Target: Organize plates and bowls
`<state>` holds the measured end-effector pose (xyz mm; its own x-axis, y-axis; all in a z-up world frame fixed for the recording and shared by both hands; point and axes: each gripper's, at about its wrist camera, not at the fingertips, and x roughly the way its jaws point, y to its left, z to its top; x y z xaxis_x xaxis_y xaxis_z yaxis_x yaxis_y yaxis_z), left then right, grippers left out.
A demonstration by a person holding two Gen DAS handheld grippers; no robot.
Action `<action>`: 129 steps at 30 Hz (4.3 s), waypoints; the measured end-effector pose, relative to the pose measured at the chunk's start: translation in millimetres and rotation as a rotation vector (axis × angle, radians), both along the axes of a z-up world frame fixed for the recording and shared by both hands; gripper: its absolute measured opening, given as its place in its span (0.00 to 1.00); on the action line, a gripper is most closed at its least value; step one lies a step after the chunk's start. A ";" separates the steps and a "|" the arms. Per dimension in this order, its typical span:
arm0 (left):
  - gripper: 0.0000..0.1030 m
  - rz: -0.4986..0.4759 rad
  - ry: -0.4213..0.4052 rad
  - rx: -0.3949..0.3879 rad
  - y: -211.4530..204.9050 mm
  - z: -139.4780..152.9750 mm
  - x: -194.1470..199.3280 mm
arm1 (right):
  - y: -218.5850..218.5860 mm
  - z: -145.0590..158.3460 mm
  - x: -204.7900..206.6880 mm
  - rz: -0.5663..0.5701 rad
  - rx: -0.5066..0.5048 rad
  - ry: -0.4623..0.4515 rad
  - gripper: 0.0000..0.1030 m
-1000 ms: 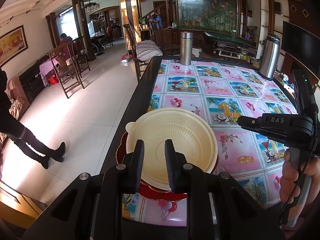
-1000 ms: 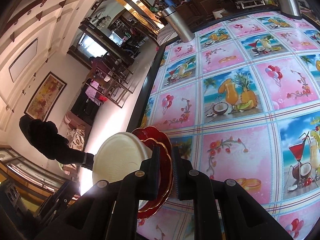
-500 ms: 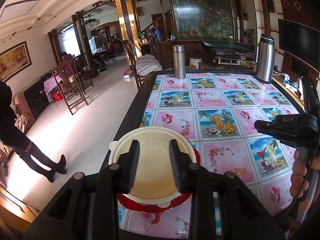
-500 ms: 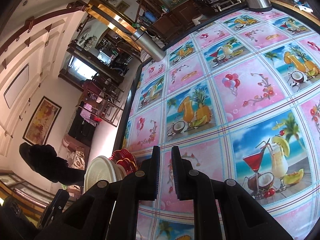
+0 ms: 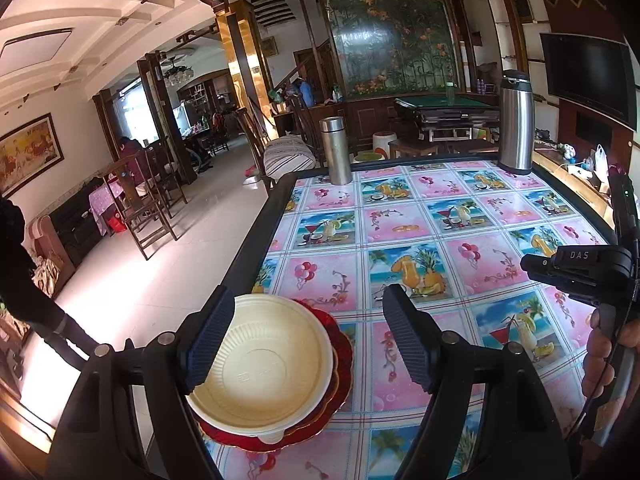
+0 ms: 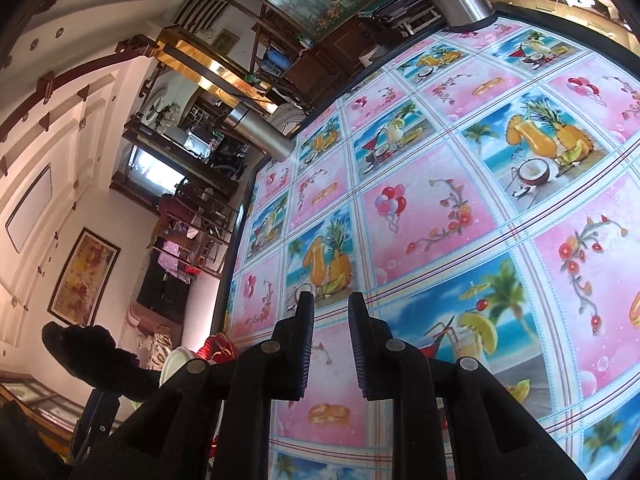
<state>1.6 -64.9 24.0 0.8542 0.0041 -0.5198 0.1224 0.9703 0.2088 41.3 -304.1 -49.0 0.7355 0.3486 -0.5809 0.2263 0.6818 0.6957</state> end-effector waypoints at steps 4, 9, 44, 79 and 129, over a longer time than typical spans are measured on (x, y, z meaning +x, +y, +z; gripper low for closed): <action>0.76 -0.019 0.005 0.004 -22.2 -2.7 8.1 | -26.4 -3.6 -3.8 -0.052 -0.047 -0.011 0.25; 0.78 -0.050 0.011 0.002 -53.5 -7.0 20.0 | -59.5 -1.9 -8.7 -0.127 -0.129 -0.030 0.35; 0.79 -0.106 0.052 -0.097 -146.0 -51.0 100.7 | -104.5 -12.4 2.4 -0.223 -0.256 -0.066 0.64; 0.79 -0.084 0.045 -0.115 -136.5 -57.3 107.3 | -105.4 -17.7 5.6 -0.232 -0.288 -0.028 0.64; 0.79 -0.074 0.091 -0.138 -134.9 -70.5 117.9 | -106.2 -22.5 5.3 -0.231 -0.291 -0.003 0.64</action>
